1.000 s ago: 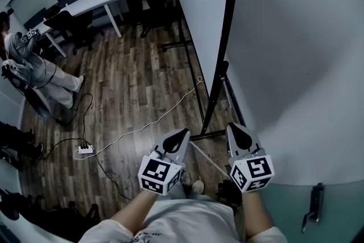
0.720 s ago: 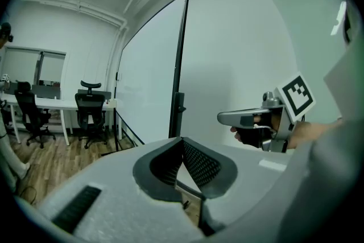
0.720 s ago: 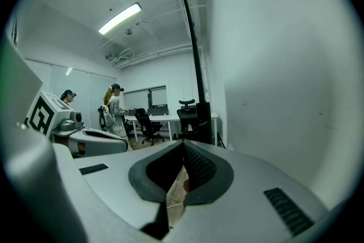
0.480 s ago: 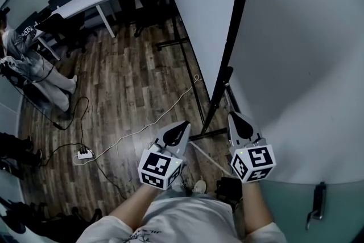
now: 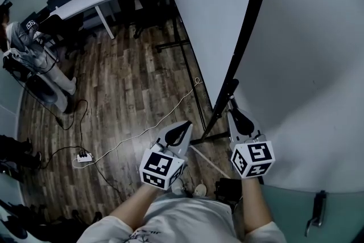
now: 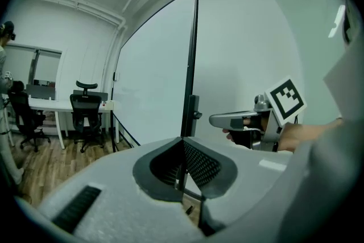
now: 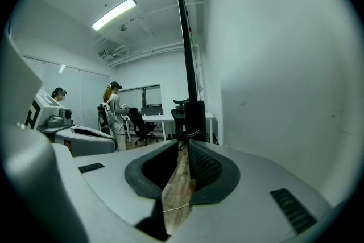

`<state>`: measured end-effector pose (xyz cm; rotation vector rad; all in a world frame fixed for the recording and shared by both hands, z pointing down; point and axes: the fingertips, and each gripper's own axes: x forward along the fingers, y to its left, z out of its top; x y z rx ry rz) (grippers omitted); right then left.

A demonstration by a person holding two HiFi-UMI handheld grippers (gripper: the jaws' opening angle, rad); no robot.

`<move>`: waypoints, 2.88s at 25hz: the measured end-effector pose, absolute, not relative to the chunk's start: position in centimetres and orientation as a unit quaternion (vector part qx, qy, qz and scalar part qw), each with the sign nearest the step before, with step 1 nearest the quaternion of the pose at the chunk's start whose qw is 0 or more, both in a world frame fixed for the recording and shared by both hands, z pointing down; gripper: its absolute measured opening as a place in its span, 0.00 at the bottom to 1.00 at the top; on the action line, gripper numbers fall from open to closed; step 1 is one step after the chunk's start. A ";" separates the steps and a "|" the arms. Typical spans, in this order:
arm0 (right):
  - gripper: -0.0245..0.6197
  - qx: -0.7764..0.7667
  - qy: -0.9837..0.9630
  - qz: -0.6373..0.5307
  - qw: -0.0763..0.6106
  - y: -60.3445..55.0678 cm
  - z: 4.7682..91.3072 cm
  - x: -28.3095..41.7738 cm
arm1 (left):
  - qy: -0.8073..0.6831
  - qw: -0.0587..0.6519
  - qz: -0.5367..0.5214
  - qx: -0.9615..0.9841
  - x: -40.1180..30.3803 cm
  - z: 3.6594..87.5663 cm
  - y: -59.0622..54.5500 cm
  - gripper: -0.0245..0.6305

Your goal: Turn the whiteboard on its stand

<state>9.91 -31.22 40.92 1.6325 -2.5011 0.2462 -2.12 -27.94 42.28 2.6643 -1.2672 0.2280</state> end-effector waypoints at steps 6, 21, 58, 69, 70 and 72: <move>0.25 0.547 -0.828 0.093 0.086 -33.8 41.9 9.6 | -0.422 0.097 0.079 0.898 -2.2 42.4 -29.6 0.05; 0.39 0.553 -0.822 0.095 0.090 -38.3 43.0 8.9 | -0.434 0.108 0.087 0.890 -3.2 43.8 -30.6 0.05; 0.34 0.570 -0.809 0.078 0.115 -39.4 43.5 8.2 | -0.445 0.117 0.084 0.884 -3.9 43.5 -27.7 0.05; 0.34 0.565 -0.813 0.077 0.119 -38.1 43.5 7.2 | -0.453 0.116 0.077 0.880 -4.2 42.7 -25.8 0.05; 0.34 0.565 -0.813 0.077 0.120 -37.8 43.5 7.2 | -0.453 0.116 0.077 0.881 -4.2 42.6 -25.6 0.05; 0.34 0.564 -0.813 0.078 0.120 -37.2 43.4 7.1 | -0.452 0.115 0.076 0.881 -4.2 42.4 -25.0 0.05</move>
